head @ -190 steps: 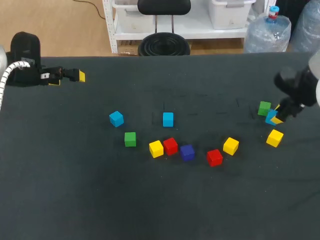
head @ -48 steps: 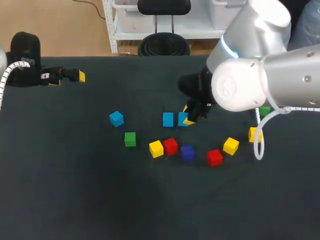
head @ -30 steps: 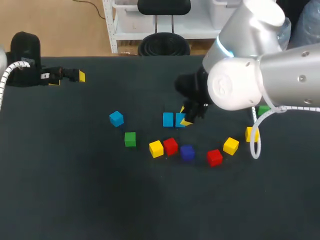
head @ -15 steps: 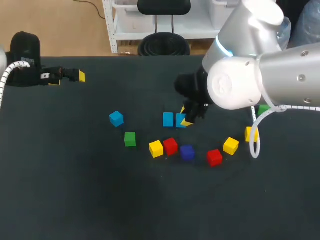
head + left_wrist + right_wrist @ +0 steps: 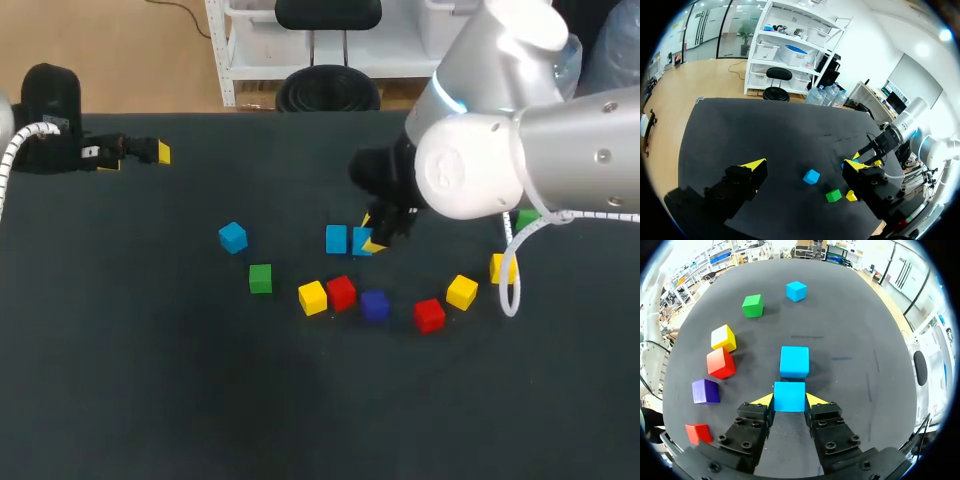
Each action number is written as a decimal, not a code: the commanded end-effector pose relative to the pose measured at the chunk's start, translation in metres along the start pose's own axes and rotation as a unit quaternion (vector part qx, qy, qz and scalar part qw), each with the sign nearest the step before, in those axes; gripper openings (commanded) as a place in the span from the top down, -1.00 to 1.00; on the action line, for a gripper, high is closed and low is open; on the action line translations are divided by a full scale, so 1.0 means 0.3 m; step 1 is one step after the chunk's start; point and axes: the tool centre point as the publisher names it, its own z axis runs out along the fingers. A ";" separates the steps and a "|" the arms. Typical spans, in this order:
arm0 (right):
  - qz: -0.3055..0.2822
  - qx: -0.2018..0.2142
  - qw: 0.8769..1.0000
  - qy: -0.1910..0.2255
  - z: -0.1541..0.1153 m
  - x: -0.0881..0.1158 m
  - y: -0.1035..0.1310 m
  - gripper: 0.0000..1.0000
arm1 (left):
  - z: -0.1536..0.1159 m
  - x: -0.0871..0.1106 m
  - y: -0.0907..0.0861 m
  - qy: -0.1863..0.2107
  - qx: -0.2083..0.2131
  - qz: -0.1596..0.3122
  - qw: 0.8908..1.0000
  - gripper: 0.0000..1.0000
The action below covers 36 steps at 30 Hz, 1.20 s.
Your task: Place the blue cubes, place green cubes on the blue cubes, place the yellow cubes on the green cubes, then place the red cubes on the yellow cubes, and place purple cube on the red cubes.
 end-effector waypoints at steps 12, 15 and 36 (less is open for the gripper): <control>-0.003 -0.001 1.000 0.001 0.004 0.008 -0.009 1.00 | 0.000 0.001 0.002 -0.001 0.001 0.000 1.000 -1.00; -0.003 -0.001 1.000 0.001 0.005 0.008 -0.009 1.00 | 0.000 0.001 0.002 -0.001 0.001 0.000 1.000 -1.00; 0.000 0.003 1.000 0.005 0.008 0.009 -0.016 -0.63 | 0.000 0.001 0.002 -0.001 0.001 0.000 1.000 -1.00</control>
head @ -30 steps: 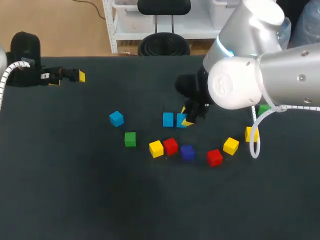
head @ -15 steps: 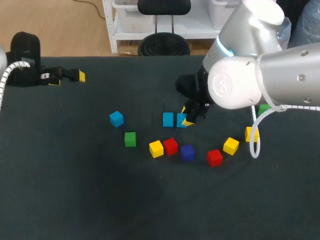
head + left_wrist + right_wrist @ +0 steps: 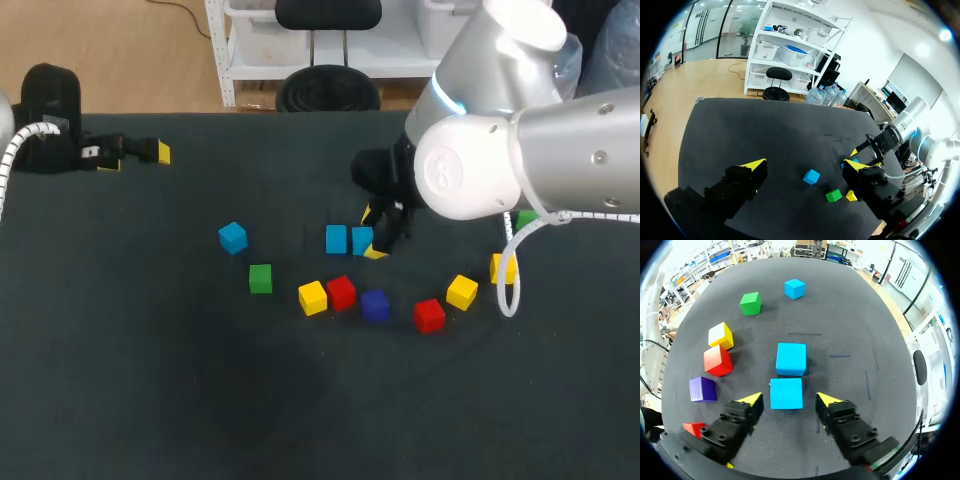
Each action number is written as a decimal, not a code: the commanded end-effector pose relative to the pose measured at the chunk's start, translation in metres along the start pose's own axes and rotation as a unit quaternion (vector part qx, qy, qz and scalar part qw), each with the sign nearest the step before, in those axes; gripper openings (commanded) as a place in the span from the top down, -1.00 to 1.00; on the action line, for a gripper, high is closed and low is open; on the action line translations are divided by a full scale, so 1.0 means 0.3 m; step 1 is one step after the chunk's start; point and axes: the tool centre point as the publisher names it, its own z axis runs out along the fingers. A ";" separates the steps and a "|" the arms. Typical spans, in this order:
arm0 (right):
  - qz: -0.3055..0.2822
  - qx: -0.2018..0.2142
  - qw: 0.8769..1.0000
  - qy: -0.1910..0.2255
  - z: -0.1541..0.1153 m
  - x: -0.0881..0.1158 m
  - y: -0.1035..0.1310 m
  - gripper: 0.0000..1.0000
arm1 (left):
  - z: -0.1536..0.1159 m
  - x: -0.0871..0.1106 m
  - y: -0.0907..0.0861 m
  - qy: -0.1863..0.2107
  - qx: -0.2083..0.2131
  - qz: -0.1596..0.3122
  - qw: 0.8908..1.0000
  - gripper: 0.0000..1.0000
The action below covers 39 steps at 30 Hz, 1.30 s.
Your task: Place the blue cubes, place green cubes on the blue cubes, place the yellow cubes on the green cubes, then place the red cubes on the yellow cubes, and place purple cube on the red cubes.
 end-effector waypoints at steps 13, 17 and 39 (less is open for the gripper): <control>0.001 0.003 1.000 -0.003 -0.009 -0.003 -0.012 0.03 | 0.000 0.001 0.002 -0.001 0.001 0.000 1.000 -1.00; 0.000 0.002 1.000 -0.004 -0.009 -0.002 -0.012 0.43 | 0.000 0.001 0.002 -0.001 0.001 0.000 1.000 -1.00; 0.003 0.003 1.000 -0.001 -0.009 0.001 0.001 -0.04 | 0.000 0.001 0.002 -0.001 0.001 0.000 1.000 -1.00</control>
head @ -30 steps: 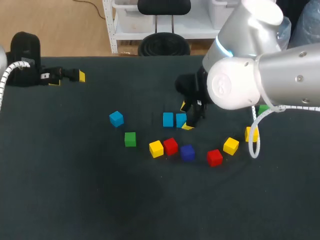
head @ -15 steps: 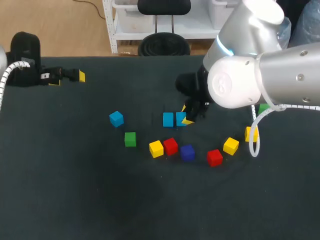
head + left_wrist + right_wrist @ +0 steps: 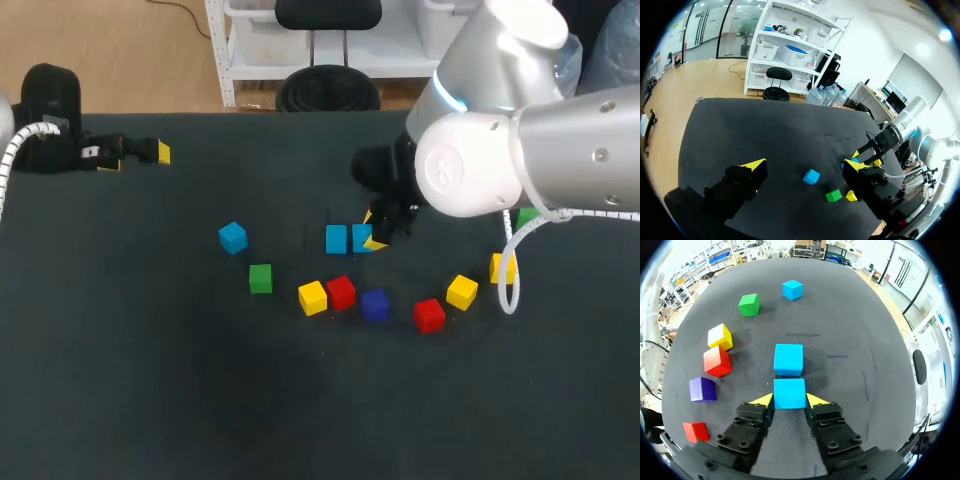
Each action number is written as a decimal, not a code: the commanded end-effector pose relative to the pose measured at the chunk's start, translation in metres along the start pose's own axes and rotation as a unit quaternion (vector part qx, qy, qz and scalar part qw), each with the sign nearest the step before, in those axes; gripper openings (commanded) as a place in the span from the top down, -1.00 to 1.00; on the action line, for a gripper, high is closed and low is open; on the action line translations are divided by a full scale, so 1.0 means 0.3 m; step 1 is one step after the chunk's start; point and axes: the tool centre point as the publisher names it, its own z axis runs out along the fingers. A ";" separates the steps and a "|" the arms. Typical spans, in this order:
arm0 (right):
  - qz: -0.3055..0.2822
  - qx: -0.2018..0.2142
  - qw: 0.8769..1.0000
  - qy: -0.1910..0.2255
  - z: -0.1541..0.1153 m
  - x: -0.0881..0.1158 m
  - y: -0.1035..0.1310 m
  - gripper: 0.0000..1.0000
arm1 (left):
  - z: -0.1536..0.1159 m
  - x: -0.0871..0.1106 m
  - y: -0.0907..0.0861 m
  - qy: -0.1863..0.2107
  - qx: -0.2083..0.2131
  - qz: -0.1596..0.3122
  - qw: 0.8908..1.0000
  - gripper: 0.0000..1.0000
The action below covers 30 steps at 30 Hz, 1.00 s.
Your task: Place the blue cubes, place green cubes on the blue cubes, place the yellow cubes on the green cubes, then place the red cubes on the yellow cubes, and place purple cube on the red cubes.
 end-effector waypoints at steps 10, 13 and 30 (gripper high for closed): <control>0.002 0.005 1.000 0.004 -0.018 0.006 0.014 -0.65 | 0.000 0.001 0.002 -0.001 0.001 0.000 1.000 -1.00; 0.007 0.009 1.000 0.005 -0.037 0.011 0.012 -0.67 | 0.000 0.001 0.002 -0.001 0.001 0.000 1.000 -1.00; 0.117 0.055 0.990 -0.055 -0.276 0.086 0.015 -1.00 | 0.000 0.001 0.002 -0.001 0.001 0.000 1.000 -1.00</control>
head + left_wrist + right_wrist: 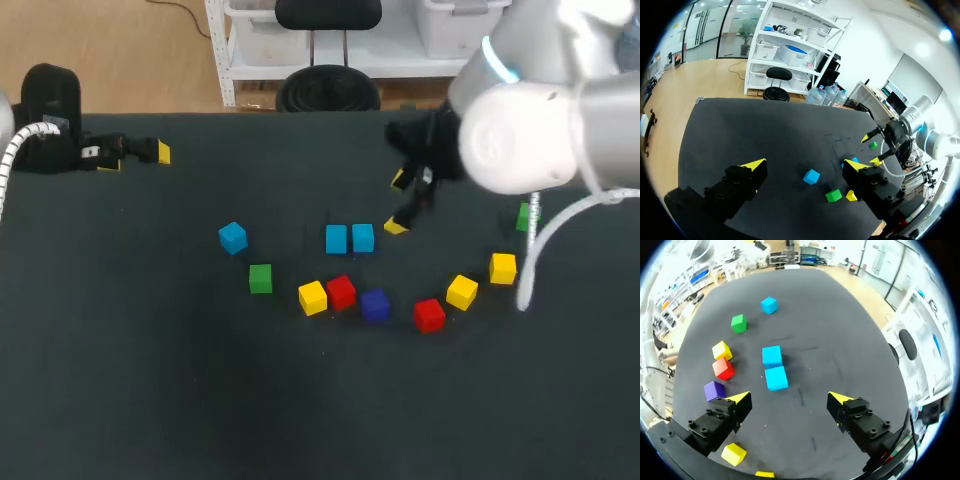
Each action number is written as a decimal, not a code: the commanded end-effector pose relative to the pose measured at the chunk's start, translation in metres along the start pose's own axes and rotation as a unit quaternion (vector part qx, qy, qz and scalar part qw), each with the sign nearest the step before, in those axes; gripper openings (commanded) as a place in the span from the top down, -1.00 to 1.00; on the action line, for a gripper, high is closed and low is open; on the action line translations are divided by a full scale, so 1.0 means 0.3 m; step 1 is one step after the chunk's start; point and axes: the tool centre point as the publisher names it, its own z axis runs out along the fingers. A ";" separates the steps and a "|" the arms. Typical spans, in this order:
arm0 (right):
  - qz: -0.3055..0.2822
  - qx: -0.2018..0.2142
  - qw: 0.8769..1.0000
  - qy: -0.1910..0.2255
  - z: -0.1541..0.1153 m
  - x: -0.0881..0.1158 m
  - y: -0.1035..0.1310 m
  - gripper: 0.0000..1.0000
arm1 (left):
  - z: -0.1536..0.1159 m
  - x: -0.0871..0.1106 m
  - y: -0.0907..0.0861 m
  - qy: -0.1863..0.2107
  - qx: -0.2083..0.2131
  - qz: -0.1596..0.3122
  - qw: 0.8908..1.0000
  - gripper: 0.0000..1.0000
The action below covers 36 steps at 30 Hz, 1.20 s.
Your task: Place the blue cubes, place green cubes on the blue cubes, place the yellow cubes on the green cubes, then place the red cubes on the yellow cubes, and place purple cube on the red cubes.
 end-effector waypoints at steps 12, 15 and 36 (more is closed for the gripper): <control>0.086 0.052 0.988 -0.117 -0.197 0.108 0.032 -1.00 | 0.000 0.001 0.002 -0.001 0.001 0.000 1.000 -1.00; 0.091 0.063 0.986 -0.128 -0.226 0.124 0.028 -1.00 | 0.000 0.001 0.002 -0.001 0.001 0.000 1.000 -1.00; 0.107 0.124 0.976 -0.147 -0.505 0.328 0.044 -1.00 | 0.000 0.001 0.002 -0.001 0.001 0.000 1.000 -1.00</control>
